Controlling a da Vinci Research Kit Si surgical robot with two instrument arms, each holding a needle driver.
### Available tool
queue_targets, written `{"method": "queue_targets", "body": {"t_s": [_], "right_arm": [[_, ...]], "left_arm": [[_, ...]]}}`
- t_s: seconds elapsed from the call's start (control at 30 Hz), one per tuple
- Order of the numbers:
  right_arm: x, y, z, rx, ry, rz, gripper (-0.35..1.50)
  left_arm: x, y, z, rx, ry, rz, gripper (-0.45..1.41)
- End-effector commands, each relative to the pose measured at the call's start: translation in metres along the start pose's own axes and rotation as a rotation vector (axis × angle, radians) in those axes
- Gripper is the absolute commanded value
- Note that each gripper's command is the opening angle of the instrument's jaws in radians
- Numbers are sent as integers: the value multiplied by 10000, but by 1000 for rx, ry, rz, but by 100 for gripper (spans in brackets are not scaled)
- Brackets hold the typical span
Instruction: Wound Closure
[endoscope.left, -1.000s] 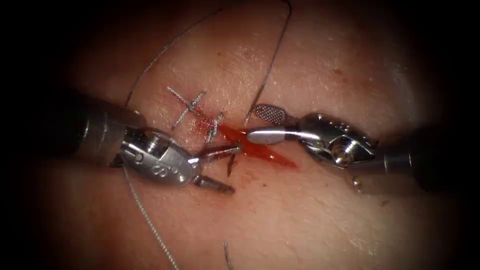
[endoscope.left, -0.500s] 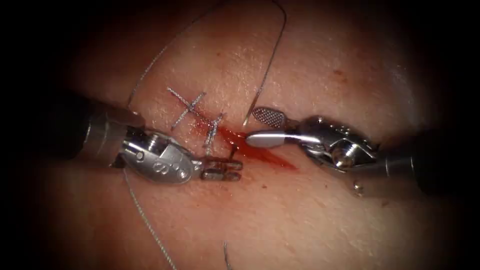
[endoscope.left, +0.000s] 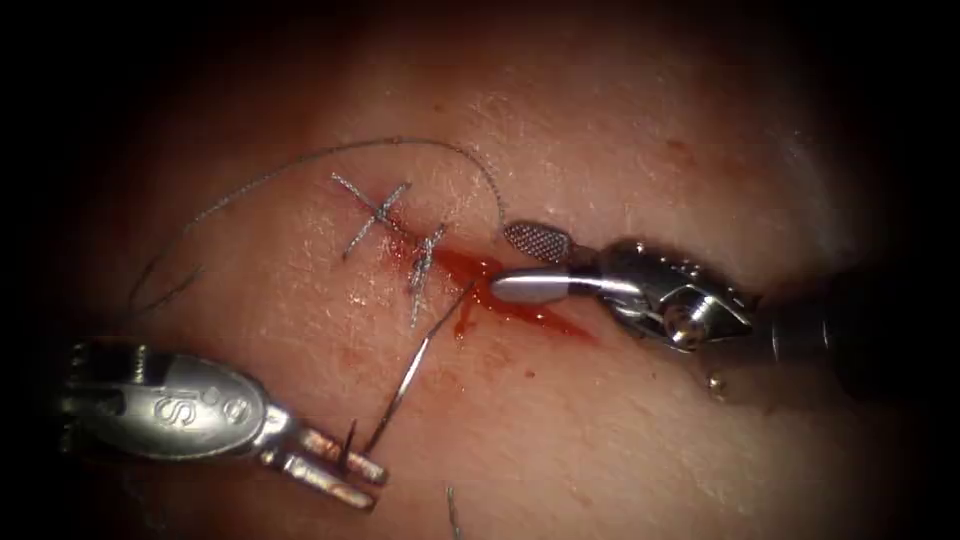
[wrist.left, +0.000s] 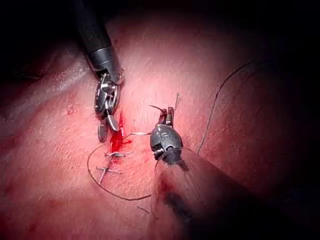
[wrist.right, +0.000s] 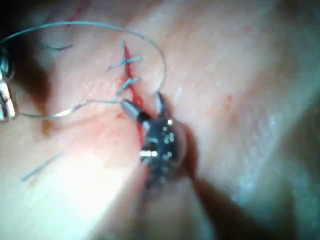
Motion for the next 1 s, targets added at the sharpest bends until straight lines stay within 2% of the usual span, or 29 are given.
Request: {"method": "queue_targets", "body": {"t_s": [0.03,0.1,0.23,0.37,0.4,0.47,0.6,0.73,0.77,0.8,0.9,1.0], "right_arm": [[-10,-6,5,13,-7,-15,130],[-8,-10,3,22,-5,-66,130],[18,-24,-14,-23,-47,-199,140],[39,-38,-30,-53,-47,-251,140],[39,-38,-30,-53,-47,-251,140],[56,-54,-40,-89,-34,-269,138],[69,-75,-43,-106,-28,-274,133],[77,-88,-44,-108,-30,-273,131],[77,-88,-44,-108,-30,-273,131],[81,-95,-44,-106,-24,-266,131],[86,-102,-45,-102,-15,-259,130],[97,-109,-47,-102,0,-226,115]], "left_arm": [[10,3,-3,15,7,2,-45],[22,3,-11,33,10,45,-45],[37,-10,-18,152,-16,222,-45],[50,-30,-30,256,14,300,-45],[50,-30,-30,256,14,300,-45],[74,-54,-52,363,46,380,-45],[116,-88,-86,495,103,449,-45],[148,-113,-113,577,120,486,-45],[148,-113,-113,577,120,486,-45],[165,-125,-126,617,114,495,-45],[171,-124,-128,624,120,498,-45],[143,-96,-95,615,121,544,-45]]}}
